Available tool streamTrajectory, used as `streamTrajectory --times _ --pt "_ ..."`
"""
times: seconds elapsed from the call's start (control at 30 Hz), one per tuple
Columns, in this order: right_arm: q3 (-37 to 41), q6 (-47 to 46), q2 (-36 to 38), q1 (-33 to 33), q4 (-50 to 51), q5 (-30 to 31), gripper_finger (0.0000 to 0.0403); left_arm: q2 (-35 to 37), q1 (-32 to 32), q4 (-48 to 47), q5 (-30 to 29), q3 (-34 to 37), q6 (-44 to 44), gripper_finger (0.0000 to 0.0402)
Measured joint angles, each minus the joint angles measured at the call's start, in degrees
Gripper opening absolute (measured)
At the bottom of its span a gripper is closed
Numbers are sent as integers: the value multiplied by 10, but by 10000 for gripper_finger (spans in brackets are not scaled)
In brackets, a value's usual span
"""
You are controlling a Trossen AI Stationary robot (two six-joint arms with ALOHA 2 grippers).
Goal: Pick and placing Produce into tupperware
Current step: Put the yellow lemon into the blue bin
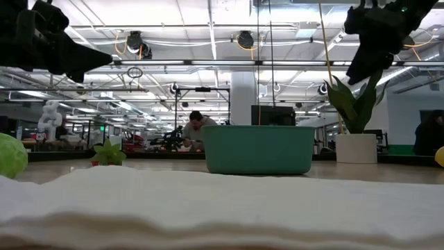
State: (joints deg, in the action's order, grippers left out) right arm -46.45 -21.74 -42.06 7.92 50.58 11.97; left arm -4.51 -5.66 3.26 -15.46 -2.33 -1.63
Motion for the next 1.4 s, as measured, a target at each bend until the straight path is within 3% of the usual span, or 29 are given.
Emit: streamTrajectory --times 0.13,0.23,0.8,1.4 --pt "-30 -16 -45 29 59 -24 327 0 0 -7 0 0 0 26" --pt "-40 -27 -80 50 107 -49 352 0 0 -6 0 0 2 26" --pt "-41 68 -287 71 273 -63 357 0 0 -6 2 0 2 26" --pt "-41 131 -305 71 321 -107 357 0 0 -4 4 0 4 26"
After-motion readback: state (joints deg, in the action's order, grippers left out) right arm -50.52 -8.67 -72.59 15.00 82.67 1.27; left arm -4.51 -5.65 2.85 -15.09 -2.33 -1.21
